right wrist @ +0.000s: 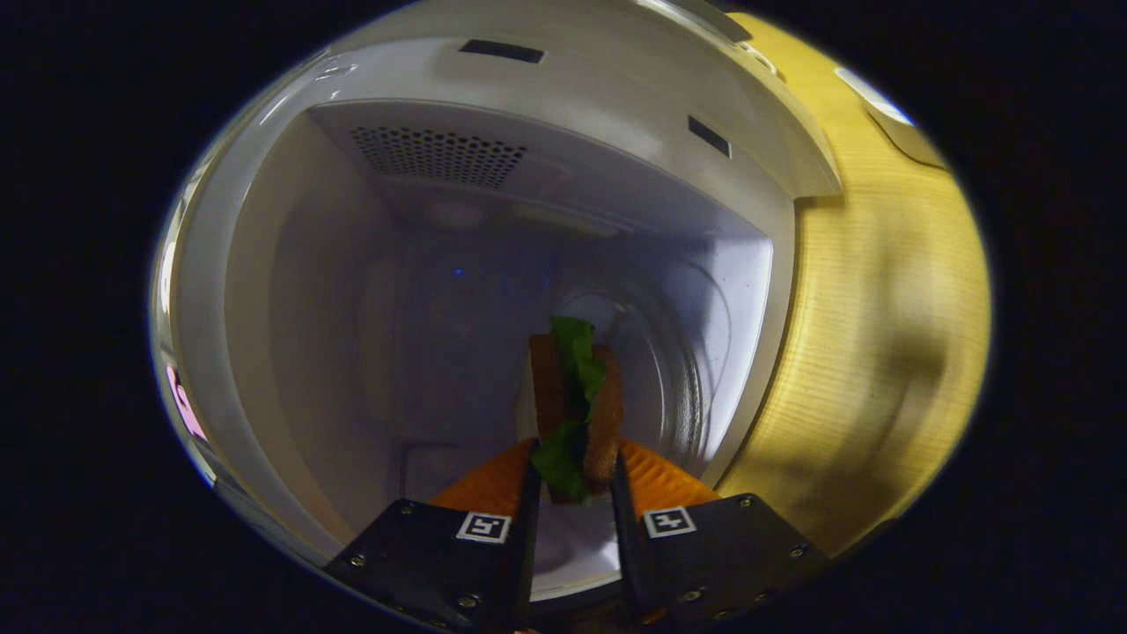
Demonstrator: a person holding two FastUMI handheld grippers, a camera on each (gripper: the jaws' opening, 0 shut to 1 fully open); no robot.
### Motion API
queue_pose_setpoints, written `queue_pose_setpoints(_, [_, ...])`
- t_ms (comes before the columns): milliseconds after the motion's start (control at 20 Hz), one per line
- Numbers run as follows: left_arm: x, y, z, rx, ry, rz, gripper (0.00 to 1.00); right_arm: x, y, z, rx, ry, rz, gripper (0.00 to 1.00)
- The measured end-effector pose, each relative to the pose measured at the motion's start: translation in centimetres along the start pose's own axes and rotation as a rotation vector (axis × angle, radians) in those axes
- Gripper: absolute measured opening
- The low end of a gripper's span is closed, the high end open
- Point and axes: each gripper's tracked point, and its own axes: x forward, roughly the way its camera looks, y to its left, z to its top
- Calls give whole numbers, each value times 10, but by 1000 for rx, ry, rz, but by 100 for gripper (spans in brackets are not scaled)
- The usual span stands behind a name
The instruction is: Open the microwave oven with the left hand, put the food in, and close the microwave oven.
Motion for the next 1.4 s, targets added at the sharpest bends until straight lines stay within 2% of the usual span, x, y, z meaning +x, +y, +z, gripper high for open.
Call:
queue_pose_setpoints(50, [3,-2,1,-8,-5,-6,96,-4,-1,-2,-10,25,-5,45])
queue_pose_setpoints(150, [7,-6,-1,-20,-8,-19,96,-16,-3,-11,-46,80,-8,48])
queue_pose_setpoints(250, [9,-15,1,-19,-19,-32,97,-29,-9,-11,-122,99,-16,60])
queue_pose_setpoints(450, [11,-35,6,1,-46,-67,96,-68,-4,-1,-284,98,-2,61])
queue_pose_setpoints(700, [4,-63,11,4,-80,-99,96,-131,23,17,-526,91,92,61])
queue_pose_setpoints(900, [0,-90,14,-9,-90,-122,97,-188,47,30,-750,46,201,61])
queue_pose_setpoints(1150, [1,-125,4,-37,-76,-160,97,-260,75,66,-1016,-99,260,61])
queue_pose_setpoints(1300, [1,-142,3,-12,-76,-181,95,-304,98,91,-1131,-192,301,61])
queue_pose_setpoints(1400, [1,-152,-2,12,-74,-200,96,-331,108,111,-1200,-255,300,60])
